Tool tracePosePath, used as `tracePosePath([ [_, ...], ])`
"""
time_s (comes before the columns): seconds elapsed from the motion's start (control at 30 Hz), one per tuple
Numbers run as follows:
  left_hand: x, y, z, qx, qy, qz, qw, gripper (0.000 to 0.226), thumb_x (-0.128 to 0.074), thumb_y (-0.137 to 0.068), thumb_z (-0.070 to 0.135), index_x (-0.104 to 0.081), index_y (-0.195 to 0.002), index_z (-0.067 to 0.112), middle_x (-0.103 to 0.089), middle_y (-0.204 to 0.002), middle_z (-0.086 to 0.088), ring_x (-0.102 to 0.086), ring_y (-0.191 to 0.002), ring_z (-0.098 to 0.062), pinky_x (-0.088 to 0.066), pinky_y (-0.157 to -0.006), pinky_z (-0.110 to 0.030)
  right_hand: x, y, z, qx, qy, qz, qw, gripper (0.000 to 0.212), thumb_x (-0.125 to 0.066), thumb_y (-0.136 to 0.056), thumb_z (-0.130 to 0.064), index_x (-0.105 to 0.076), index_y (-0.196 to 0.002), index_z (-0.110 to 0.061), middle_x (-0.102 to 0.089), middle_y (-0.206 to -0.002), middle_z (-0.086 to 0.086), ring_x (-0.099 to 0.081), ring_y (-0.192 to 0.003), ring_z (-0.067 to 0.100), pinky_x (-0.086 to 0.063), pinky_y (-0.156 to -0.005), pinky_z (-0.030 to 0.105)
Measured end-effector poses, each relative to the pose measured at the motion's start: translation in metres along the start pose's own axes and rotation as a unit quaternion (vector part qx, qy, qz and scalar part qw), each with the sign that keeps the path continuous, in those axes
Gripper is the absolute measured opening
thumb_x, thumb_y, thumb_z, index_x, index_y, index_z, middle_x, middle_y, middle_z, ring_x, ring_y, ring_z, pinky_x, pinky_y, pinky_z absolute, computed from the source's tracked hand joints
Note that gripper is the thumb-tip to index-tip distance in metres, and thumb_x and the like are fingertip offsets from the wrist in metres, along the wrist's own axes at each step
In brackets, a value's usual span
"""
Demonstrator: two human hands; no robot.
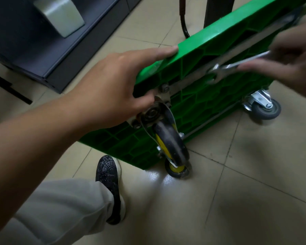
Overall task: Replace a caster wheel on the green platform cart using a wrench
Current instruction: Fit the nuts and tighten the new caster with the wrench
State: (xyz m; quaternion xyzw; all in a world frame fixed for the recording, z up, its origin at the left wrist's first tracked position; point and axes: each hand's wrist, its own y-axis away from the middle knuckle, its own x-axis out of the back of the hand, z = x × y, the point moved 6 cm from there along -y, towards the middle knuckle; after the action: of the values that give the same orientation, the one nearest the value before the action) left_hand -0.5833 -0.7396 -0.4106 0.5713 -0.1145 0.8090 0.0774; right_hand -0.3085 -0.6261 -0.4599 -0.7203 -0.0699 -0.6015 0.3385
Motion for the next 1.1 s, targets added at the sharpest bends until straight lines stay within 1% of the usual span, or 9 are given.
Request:
tracePosePath([
  [0.07,-0.001,0.001,0.004,-0.004,-0.024,-0.001,1.0,0.076,-0.068,-0.089,0.029,-0.038,-0.158,0.041,-0.058,-0.148,0.008,-0.063,-0.122,-0.013,-0.052,-0.098,-0.041,-0.001,0.008,-0.022,0.076,0.031,0.042,0.996,0.057,-0.056,-0.093,-0.071,-0.054,-0.068,-0.02,-0.045,-0.06,0.008,-0.047,-0.059,0.03,-0.04,-0.073,0.051],
  [0.17,-0.003,0.002,0.006,-0.004,-0.035,-0.004,0.999,0.077,-0.067,-0.089,0.03,-0.036,-0.159,0.042,-0.054,-0.153,0.01,-0.057,-0.133,-0.017,-0.052,-0.105,-0.05,-0.013,0.01,-0.057,0.14,0.015,0.075,0.987,0.064,-0.054,-0.096,-0.068,-0.064,-0.07,-0.011,-0.053,-0.061,0.013,-0.05,-0.056,0.028,-0.04,-0.073,0.046],
  [0.23,-0.003,0.002,0.006,-0.002,-0.032,-0.004,0.999,0.077,-0.067,-0.089,0.03,-0.035,-0.159,0.043,-0.053,-0.153,0.013,-0.058,-0.131,-0.014,-0.053,-0.104,-0.05,-0.024,0.009,-0.06,0.14,0.007,0.06,0.988,0.068,-0.049,-0.097,-0.07,-0.067,-0.072,-0.009,-0.056,-0.061,0.013,-0.049,-0.057,0.026,-0.038,-0.073,0.044],
  [0.37,-0.001,0.003,0.006,0.006,-0.035,0.003,0.999,0.075,-0.065,-0.088,0.032,-0.037,-0.157,0.045,-0.054,-0.135,0.021,-0.057,-0.1,-0.007,-0.058,-0.09,-0.046,-0.031,0.009,-0.065,0.142,0.0,0.063,0.988,0.069,-0.048,-0.097,-0.071,-0.067,-0.073,-0.009,-0.057,-0.062,0.014,-0.048,-0.057,0.027,-0.038,-0.075,0.044],
  [0.43,-0.001,0.004,0.007,0.005,-0.038,0.006,0.999,0.074,-0.065,-0.089,0.033,-0.038,-0.157,0.045,-0.052,-0.129,0.022,-0.055,-0.096,-0.006,-0.058,-0.088,-0.046,-0.032,0.006,-0.07,0.149,0.005,0.061,0.987,0.07,-0.047,-0.097,-0.071,-0.067,-0.073,-0.009,-0.059,-0.062,0.015,-0.05,-0.058,0.028,-0.038,-0.076,0.044],
  [0.53,-0.002,0.004,0.007,0.001,-0.039,0.007,0.999,0.073,-0.065,-0.089,0.034,-0.038,-0.157,0.045,-0.052,-0.132,0.021,-0.058,-0.102,-0.009,-0.058,-0.091,-0.049,-0.032,0.002,-0.075,0.152,0.01,0.051,0.987,0.07,-0.044,-0.098,-0.072,-0.066,-0.075,-0.01,-0.061,-0.065,0.015,-0.052,-0.061,0.029,-0.036,-0.078,0.044],
  [0.67,-0.001,0.004,0.006,-0.006,-0.047,0.007,0.999,0.071,-0.062,-0.091,0.038,-0.037,-0.157,0.045,-0.057,-0.148,0.011,-0.064,-0.119,-0.019,-0.057,-0.095,-0.05,-0.031,-0.002,-0.078,0.155,0.028,0.038,0.987,0.074,-0.039,-0.097,-0.075,-0.067,-0.08,-0.009,-0.065,-0.071,0.016,-0.054,-0.068,0.03,-0.033,-0.081,0.044],
  [0.83,-0.002,0.003,0.006,-0.004,-0.047,0.004,0.999,0.071,-0.062,-0.091,0.038,-0.037,-0.157,0.045,-0.056,-0.149,0.01,-0.063,-0.122,-0.019,-0.057,-0.096,-0.05,-0.032,-0.003,-0.079,0.156,0.038,0.051,0.986,0.077,-0.037,-0.097,-0.076,-0.068,-0.082,-0.008,-0.067,-0.074,0.017,-0.055,-0.07,0.032,-0.033,-0.083,0.045],
  [1.1,-0.002,0.004,0.007,0.002,-0.027,-0.002,1.0,0.075,-0.065,-0.089,0.033,-0.037,-0.157,0.045,-0.055,-0.151,0.007,-0.064,-0.123,-0.02,-0.058,-0.097,-0.05,-0.08,0.022,-0.08,0.031,-0.115,-0.01,0.993,0.071,-0.032,-0.095,-0.076,-0.058,-0.068,-0.015,-0.058,-0.061,0.007,-0.048,-0.059,0.023,-0.037,-0.079,0.04],
])
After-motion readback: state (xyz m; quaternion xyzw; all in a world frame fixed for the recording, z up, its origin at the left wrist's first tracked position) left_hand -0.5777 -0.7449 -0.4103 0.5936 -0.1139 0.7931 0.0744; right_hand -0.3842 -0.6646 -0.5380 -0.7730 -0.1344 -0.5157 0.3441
